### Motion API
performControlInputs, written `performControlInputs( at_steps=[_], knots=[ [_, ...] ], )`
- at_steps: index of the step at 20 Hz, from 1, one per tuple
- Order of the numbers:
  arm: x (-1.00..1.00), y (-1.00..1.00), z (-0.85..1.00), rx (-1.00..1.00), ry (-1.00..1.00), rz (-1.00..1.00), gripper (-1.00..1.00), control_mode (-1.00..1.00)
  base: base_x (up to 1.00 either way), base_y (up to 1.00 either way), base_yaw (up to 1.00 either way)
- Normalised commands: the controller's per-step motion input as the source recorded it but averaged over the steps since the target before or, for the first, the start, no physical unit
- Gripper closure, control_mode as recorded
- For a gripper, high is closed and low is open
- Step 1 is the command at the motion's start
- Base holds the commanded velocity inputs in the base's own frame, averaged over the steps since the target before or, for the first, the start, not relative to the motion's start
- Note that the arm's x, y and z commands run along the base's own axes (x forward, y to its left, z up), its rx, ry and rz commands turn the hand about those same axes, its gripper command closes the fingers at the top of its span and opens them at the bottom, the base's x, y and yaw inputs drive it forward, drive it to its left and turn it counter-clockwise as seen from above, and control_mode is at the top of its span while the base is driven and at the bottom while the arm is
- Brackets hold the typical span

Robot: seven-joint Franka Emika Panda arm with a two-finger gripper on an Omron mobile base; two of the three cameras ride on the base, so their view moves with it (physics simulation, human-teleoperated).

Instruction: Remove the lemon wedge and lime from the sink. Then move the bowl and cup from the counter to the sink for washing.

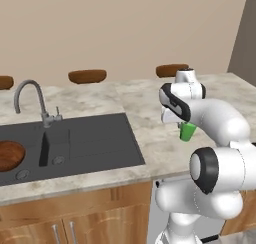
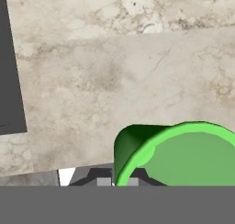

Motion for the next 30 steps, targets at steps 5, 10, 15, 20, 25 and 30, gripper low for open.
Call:
performControlInputs(
  at_steps=[5, 10, 15, 20, 25, 30],
  knots=[
    [0.00, 0.00, 0.00, 0.00, 0.00, 0.00, 1.00, 1.00, -0.14, 0.57, 0.00],
    [0.00, 0.00, 0.00, 0.00, 0.00, 0.00, 1.00, 1.00, -0.14, 0.57, 0.00],
    [0.00, 0.00, 0.00, 0.00, 0.00, 0.00, 1.00, 1.00, -0.13, 0.57, 0.00],
    [0.00, 0.00, 0.00, 0.00, 0.00, 0.00, 1.00, 1.00, -0.13, 0.55, 0.00],
    [0.00, 0.00, 0.00, 0.00, 0.00, 0.00, 1.00, 1.00, -0.12, 0.46, 0.00],
    [0.00, 0.00, 0.00, 0.00, 0.00, 0.00, 1.00, 1.00, -0.13, 0.43, 0.00]
  ],
)
